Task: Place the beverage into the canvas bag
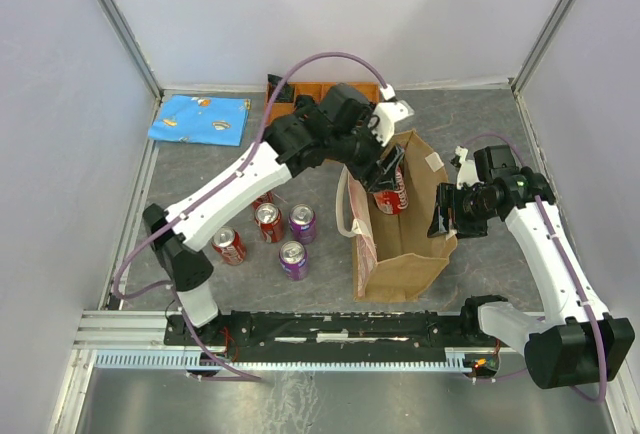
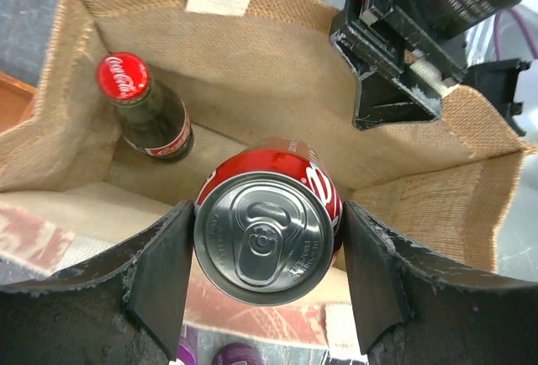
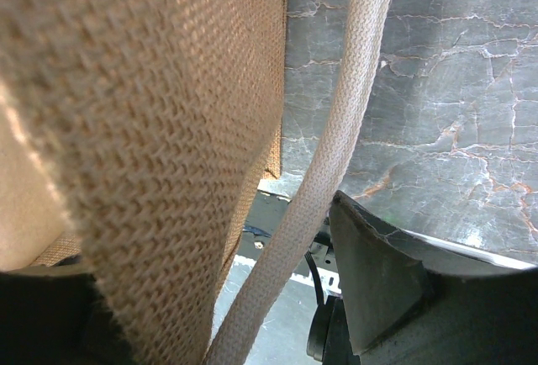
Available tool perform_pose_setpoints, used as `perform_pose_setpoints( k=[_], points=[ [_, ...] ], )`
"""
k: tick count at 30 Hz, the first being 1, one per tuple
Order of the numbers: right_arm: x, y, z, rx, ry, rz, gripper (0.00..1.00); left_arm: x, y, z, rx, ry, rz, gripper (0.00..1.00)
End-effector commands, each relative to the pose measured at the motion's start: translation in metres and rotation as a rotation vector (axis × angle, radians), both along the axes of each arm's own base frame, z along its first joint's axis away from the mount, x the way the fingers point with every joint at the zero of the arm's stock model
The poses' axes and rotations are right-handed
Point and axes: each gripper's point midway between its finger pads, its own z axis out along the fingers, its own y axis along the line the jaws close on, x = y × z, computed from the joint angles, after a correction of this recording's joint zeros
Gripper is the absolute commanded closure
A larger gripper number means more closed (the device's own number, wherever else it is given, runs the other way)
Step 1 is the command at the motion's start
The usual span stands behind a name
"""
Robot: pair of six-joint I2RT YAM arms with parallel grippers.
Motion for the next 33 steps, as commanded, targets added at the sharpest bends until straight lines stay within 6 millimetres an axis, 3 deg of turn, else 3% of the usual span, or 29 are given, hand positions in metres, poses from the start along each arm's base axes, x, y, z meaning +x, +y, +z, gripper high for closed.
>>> perform_pose_setpoints(
  k=[1,7,12,17,22,26,33],
  points=[
    [0.001,0.0,0.005,-0.002,-0.039,0.014,0.31,0.01,-0.023,0.009,-0.05,-0.127,-0.071,0.97],
    [-0.005,0.0,0.004,0.005,-0.039,0.007,0.31,0.02,-0.036,-0.03,0.011,-0.126,-0.042,0.97],
    [-0.009,-0.001,0.004,0.0,-0.04,0.005,0.31,0.023,-0.025,-0.052,0.1,-0.153,-0.042,0.97],
    [-0.013,-0.002,0.003,-0.004,-0.043,0.003,0.31,0.026,0.007,-0.057,0.201,-0.246,-0.021,0.97],
    [-0.011,-0.001,0.0,0.001,-0.04,-0.001,0.31,0.033,0.026,-0.062,0.282,-0.284,0.017,0.97],
    [-0.009,-0.001,0.002,0.003,-0.041,-0.003,0.31,0.043,0.024,-0.067,0.293,-0.31,0.049,0.97],
    [-0.01,-0.001,0.003,0.0,-0.036,-0.001,0.31,0.058,0.004,-0.076,0.268,-0.309,0.077,0.97]
  ],
)
